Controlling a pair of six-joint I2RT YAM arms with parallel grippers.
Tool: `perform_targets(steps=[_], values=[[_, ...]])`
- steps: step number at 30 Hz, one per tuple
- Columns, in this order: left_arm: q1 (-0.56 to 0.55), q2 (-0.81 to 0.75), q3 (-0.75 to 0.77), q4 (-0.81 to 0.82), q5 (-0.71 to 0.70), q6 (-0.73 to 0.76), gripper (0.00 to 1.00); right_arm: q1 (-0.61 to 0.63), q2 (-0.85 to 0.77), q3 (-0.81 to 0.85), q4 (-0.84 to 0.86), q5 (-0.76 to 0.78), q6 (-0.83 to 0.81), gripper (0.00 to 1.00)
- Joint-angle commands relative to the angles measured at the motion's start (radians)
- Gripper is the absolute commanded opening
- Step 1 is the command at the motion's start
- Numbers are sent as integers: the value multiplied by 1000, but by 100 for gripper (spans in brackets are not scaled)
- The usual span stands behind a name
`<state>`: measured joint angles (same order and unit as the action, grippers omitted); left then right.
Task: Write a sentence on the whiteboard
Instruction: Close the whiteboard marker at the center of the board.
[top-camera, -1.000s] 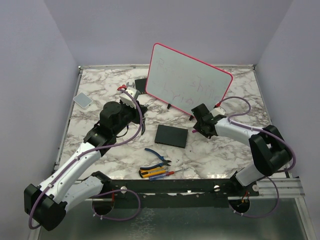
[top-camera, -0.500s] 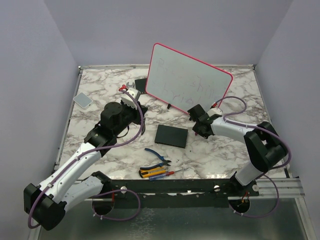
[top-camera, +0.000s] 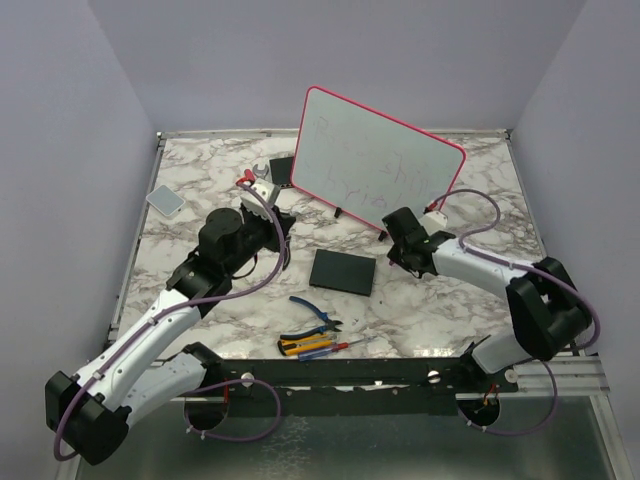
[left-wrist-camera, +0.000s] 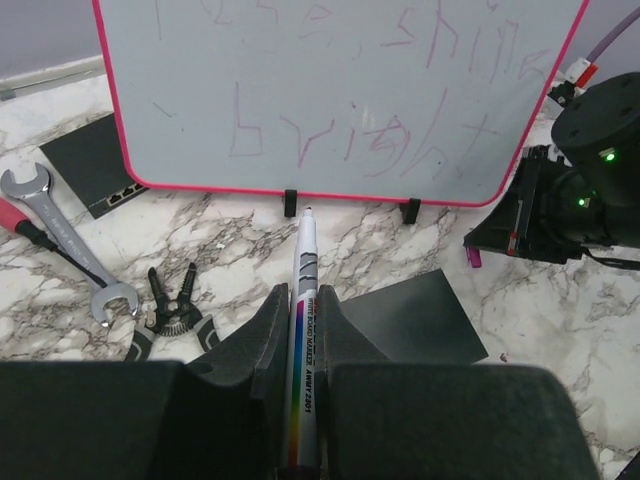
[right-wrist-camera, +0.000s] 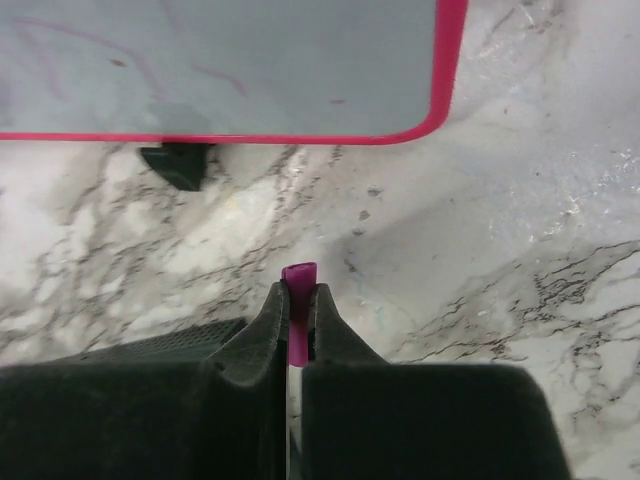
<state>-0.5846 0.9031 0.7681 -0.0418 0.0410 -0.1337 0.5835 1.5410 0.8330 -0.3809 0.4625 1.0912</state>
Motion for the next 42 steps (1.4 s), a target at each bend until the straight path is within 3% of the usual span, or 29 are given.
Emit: perform_targets(steps=[1, 6, 9, 12, 26, 33, 42], values=[[-4, -49, -45, 89, 111, -23, 0, 7, -137, -2, 63, -51, -45, 0], [-21, -39, -74, 179, 256, -44, 0, 6, -203, 74, 49, -102, -24, 0], [-59, -52, -97, 226, 264, -52, 0, 7, -213, 121, 45, -123, 27, 0], [-130, -51, -110, 238, 177, -48, 0, 7, -198, 169, 67, -170, 52, 0], [-473, 60, -96, 240, -516, -56, 0, 6, -148, 231, 93, -271, 254, 0], [-486, 94, -120, 339, -588, -62, 0, 7, -144, 239, 94, -316, 302, 0], [-487, 137, -142, 415, -576, -88, 0, 7, -142, 235, 98, -361, 353, 0]])
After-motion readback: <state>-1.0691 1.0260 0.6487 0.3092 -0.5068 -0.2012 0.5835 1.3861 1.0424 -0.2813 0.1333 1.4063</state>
